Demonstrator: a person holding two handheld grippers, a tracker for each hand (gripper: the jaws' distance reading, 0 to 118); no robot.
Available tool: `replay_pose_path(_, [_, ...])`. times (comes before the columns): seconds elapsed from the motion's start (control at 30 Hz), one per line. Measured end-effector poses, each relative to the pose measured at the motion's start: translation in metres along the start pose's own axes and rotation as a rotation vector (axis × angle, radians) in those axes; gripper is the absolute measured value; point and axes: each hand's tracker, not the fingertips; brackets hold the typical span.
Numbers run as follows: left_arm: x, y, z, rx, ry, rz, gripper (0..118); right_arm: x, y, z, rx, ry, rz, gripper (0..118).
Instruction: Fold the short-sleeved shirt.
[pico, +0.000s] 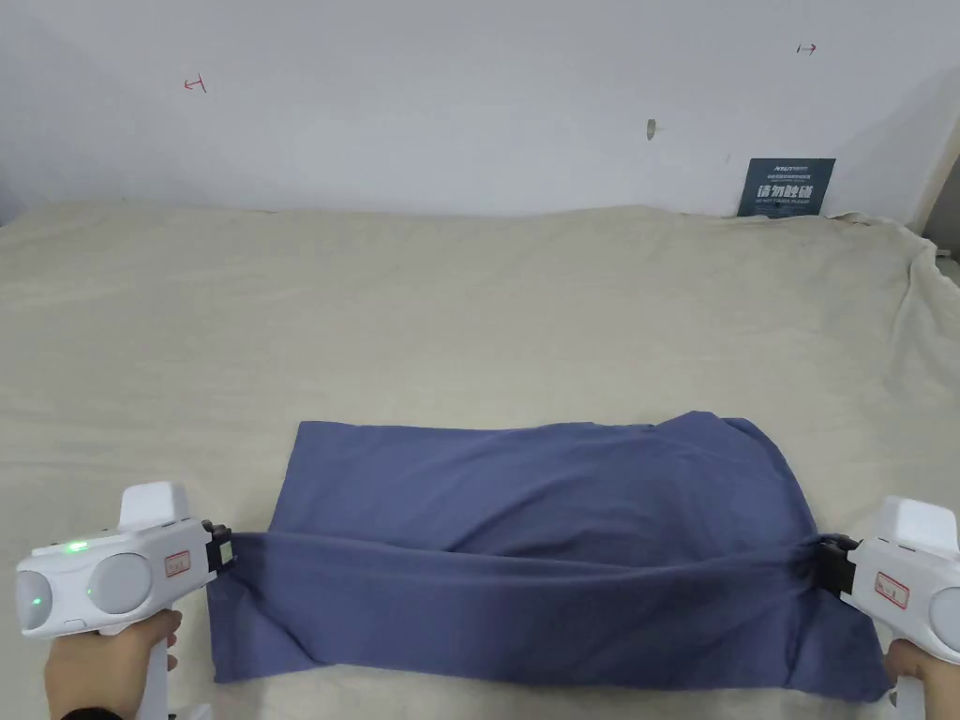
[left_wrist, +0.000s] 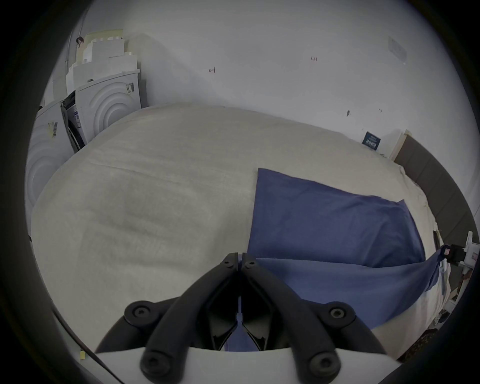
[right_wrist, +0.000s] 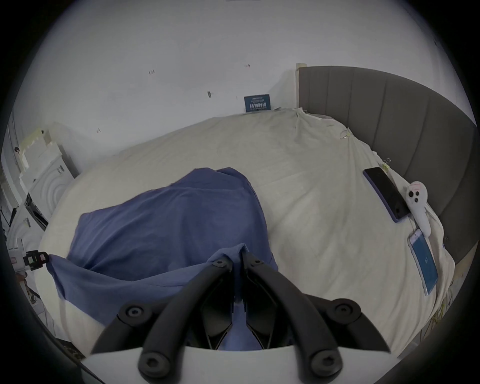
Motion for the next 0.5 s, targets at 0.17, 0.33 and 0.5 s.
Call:
replay_pose_path(0.17, [0.004,-0.001,-0.054,-0.078,0.041,-0.05,0,-0.01,0.005,-0.04,-0.082,-0.064,0.066,4])
replay_pose_path(0.33, [0.011,-0.01,-0.082,-0.174,0.092,-0.11,0,-0.013,-0.006,-0.067,-0.177,-0.101,0.057,5])
replay_pose_path(0.5, [0.014,-0.008,-0.072,-0.184,0.081,-0.089,27,-0.014,-0.006,-0.05,-0.147,-0.108,0.027,41])
